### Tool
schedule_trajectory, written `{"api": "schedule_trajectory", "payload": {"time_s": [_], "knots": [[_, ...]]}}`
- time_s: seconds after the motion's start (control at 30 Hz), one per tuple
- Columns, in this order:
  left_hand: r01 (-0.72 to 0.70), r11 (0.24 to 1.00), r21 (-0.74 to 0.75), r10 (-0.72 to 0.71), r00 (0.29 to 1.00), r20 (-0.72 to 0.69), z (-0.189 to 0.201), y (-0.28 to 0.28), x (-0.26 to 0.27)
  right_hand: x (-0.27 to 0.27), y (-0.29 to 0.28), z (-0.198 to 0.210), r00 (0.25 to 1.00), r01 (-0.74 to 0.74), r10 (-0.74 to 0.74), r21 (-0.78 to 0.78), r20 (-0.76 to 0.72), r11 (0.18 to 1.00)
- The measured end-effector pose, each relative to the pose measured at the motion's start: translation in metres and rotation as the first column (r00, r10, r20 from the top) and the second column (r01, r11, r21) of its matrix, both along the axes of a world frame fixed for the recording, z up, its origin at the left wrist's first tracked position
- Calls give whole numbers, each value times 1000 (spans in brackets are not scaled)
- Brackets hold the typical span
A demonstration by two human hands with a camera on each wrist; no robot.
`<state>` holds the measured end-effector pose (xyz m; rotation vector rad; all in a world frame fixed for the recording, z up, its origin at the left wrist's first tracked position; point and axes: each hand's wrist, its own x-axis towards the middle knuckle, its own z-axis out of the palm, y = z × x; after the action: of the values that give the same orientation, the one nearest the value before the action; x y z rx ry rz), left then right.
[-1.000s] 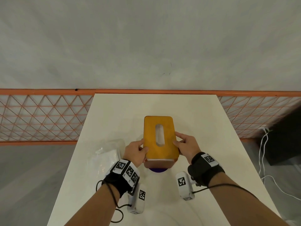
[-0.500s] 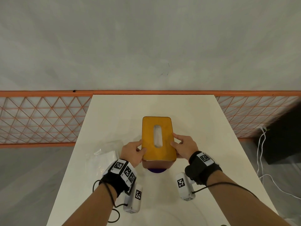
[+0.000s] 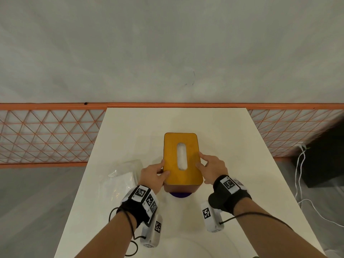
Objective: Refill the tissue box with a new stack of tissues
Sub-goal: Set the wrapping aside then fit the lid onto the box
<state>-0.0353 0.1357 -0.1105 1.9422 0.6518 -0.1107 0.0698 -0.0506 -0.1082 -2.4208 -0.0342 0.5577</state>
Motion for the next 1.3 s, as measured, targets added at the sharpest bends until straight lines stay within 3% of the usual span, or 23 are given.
{"api": "schedule_trajectory", "payload": {"time_s": [0.2, 0.33, 0.43, 0.63, 0.87, 1.0, 1.13, 1.3], "knots": [[-8, 999, -46, 9, 1000, 25, -1, 1, -1, -5, -1, -2, 1000, 29, -29, 107, -1, 994], [145, 989, -11, -144, 989, 30, -2, 10, -7, -8, -12, -1, 975, -24, 86, 286, -204, 958], [254, 967, -3, -254, 966, -40, 2, 9, -7, -9, -17, -6, 946, -128, 196, 258, -258, 958], [218, 973, -70, -222, 974, -41, -2, 7, -3, -10, -16, -8, 942, -250, 283, 184, -181, 951], [230, 972, -48, -233, 971, -47, -5, 9, -4, -10, -15, -9, 951, -231, 255, 144, -176, 962], [260, 966, 9, -259, 963, -74, -4, 3, -10, -4, -18, -4, 926, -301, 316, 102, -206, 948], [250, 966, 62, -245, 966, -83, -4, 4, -7, 8, -14, 11, 928, -262, 302, 196, -217, 945], [318, 938, 141, -302, 945, -124, 13, 15, 15, 22, 0, 26, 905, -415, 411, -11, -109, 910]]}}
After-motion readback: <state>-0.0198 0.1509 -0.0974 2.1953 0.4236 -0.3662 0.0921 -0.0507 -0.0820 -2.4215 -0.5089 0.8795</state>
